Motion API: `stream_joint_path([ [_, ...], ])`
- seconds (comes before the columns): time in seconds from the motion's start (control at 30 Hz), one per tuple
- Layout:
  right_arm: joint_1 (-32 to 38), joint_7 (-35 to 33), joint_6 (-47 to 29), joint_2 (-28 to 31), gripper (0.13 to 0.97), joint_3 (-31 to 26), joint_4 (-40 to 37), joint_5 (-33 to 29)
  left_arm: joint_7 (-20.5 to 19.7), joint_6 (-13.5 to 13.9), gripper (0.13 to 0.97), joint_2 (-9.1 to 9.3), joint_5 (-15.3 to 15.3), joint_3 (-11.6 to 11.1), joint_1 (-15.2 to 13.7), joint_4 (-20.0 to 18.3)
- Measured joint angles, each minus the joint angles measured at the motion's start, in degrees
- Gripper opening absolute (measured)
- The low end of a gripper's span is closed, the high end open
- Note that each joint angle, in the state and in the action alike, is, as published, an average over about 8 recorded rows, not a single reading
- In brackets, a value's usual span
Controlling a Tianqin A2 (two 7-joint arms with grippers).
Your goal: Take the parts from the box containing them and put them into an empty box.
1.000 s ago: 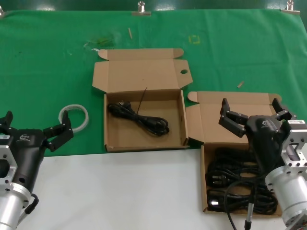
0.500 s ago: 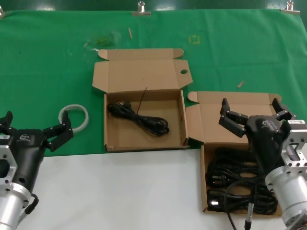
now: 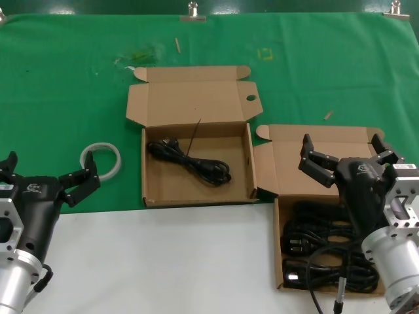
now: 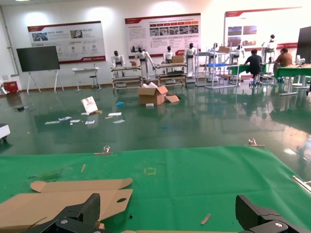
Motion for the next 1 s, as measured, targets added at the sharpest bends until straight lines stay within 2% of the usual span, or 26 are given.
stream_joint_path([
  [1.0,0.0,0.0,0.0,0.0,0.966,0.0,0.0,0.0,0.0,0.0,0.965,0.0,0.0,0.0,0.0,0.0],
])
